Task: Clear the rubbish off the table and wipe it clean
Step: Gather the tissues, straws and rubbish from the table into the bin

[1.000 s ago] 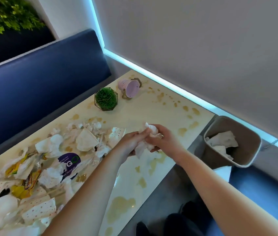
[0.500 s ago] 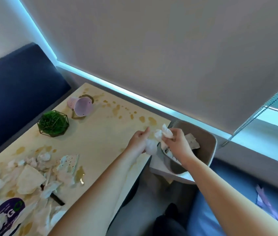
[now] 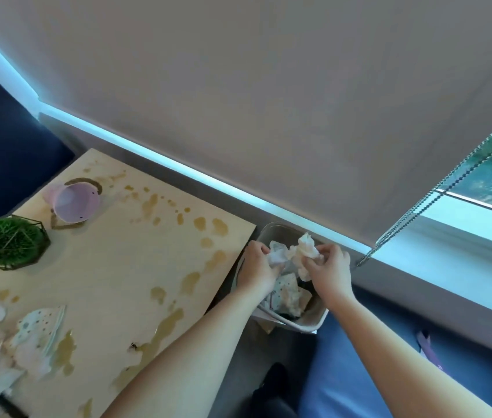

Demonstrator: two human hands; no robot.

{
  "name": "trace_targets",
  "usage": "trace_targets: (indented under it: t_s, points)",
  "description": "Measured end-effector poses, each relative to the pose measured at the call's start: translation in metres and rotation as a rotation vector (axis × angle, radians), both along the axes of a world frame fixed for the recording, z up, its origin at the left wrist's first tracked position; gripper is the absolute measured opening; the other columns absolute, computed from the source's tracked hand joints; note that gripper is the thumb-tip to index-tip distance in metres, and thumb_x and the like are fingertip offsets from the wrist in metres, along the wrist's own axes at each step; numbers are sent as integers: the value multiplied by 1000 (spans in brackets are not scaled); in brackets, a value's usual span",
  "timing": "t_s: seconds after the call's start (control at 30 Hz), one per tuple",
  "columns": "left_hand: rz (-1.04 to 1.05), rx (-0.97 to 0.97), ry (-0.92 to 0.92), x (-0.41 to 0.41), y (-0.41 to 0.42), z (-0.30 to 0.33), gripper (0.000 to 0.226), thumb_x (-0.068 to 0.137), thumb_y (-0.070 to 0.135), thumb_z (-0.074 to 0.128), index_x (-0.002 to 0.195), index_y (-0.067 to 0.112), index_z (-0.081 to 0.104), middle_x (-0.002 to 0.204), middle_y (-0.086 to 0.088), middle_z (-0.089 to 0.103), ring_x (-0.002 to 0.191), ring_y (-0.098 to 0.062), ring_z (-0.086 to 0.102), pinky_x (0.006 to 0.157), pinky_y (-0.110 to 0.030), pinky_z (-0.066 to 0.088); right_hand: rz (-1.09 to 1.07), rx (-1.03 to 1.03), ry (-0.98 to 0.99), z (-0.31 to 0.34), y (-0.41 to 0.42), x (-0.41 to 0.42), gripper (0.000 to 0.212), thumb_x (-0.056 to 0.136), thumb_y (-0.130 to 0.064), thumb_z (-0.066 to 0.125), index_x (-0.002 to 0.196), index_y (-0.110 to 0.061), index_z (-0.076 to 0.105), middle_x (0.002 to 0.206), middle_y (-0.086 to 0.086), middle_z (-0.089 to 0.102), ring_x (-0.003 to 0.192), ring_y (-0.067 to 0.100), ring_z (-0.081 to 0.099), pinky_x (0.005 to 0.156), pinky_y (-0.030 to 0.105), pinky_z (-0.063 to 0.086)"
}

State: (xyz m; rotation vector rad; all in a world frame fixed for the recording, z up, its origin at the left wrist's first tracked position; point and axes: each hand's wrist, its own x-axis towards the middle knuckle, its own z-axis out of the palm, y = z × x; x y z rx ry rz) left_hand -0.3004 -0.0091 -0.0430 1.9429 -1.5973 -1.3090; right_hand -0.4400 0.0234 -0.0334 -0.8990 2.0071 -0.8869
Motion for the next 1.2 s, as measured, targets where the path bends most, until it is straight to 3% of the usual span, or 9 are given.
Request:
trace_targets:
  t_s: [0.1,0.2,0.27,0.37,0.5,0.63,0.8,1.1,1.2]
  points:
    - [-111,-18,-59,-2,0,-7,47,88,42,66,126,23,46,124,4,50,112,-14,53,85,-23,41,30,-1,48,-10,-4,-3,24,84,-19,67,101,-19,50,105,-2,47,94,19,52,78,32,41]
    - [-132,-45,-87,2,-1,-6,48,94,42,56,138,27,44,140,5,47,126,-14,48,92,-23,39,22,38,53,-17,-5,0,26,86,-16,64,108,-14,51,95,-6,52,79,10,52,66,31,41]
    - [-102,-88,-86,6,-3,0,41,98,35,51,138,29,44,141,8,47,128,-12,46,93,-22,38,88,114,72,-24,-5,4,33,87,-16,60,119,-14,50,107,0,58,82,15,58,69,34,47]
    - [-69,-139,-86,16,-7,6,37,99,34,48,135,32,48,139,11,49,127,-12,47,96,-26,42,326,309,120,-28,-5,12,57,91,-19,57,144,-16,37,136,10,54,106,27,61,79,30,47]
    - [-1,-188,-43,38,-2,15,29,99,33,49,127,31,55,127,13,58,116,-8,54,85,-19,42,457,303,196,-17,-9,34,51,95,-24,54,144,-18,41,142,8,48,121,26,52,94,33,46]
    - [93,-193,-81,76,9,26,22,99,38,47,118,35,58,113,18,61,98,-5,59,67,-18,43,419,145,180,4,-13,71,24,94,-24,51,116,-25,60,116,0,61,85,17,63,68,31,51]
    - [226,-210,-94,134,32,43,19,98,39,46,110,37,60,102,15,64,88,-9,62,70,-29,50,492,-10,80,39,-6,134,17,97,-20,47,106,-24,61,88,-6,62,61,14,55,54,28,45]
    - [428,-217,-100,252,107,60,17,96,31,49,105,37,62,94,12,63,78,-11,63,71,-35,50,714,-18,3,58,48,252,20,94,-16,47,100,-25,64,77,-5,59,49,13,46,44,24,33]
    - [491,-201,-104,290,136,61,18,95,30,48,105,37,62,93,13,63,79,-8,62,75,-35,51,786,-2,-9,56,70,289,20,94,-16,47,99,-24,65,76,-4,59,53,14,49,44,28,40]
